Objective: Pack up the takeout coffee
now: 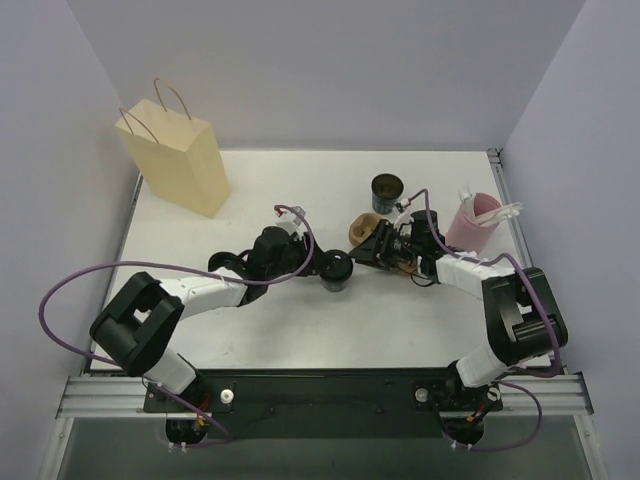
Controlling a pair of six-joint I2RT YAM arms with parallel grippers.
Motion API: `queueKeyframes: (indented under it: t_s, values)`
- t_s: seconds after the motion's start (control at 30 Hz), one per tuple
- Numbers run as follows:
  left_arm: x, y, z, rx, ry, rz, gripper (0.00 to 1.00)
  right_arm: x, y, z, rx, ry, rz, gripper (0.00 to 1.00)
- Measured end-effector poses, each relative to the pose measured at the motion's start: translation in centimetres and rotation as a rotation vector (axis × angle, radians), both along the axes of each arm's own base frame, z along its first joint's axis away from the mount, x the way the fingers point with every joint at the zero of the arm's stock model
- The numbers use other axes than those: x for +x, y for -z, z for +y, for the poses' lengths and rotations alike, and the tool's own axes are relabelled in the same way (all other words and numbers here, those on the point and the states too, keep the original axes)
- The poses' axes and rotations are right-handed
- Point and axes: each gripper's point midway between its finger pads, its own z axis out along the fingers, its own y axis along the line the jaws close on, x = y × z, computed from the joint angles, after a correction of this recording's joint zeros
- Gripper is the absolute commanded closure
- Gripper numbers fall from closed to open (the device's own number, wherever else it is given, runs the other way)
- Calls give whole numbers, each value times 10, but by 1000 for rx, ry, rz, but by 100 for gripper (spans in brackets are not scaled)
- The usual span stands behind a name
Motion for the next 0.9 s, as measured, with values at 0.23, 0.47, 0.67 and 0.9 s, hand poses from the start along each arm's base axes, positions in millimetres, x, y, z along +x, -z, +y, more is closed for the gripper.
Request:
queueKeyframes:
  t_s: [0.23, 0.47, 0.67, 0.9]
  values:
    - [-8, -8, 7, 72, 18, 54, 39, 2, -39, -10, -65, -35, -49, 52]
    - [-19, -10, 28, 168, 21, 121, 26, -12, -56, -22, -145, -58, -97, 40]
    - [-17, -22, 38, 236, 28, 152, 24, -22, -57, -34, -223, -63, -109, 39]
    - [-11, -51, 38, 236, 37, 96, 23, -31, -54, -41, -315, -67, -137, 36]
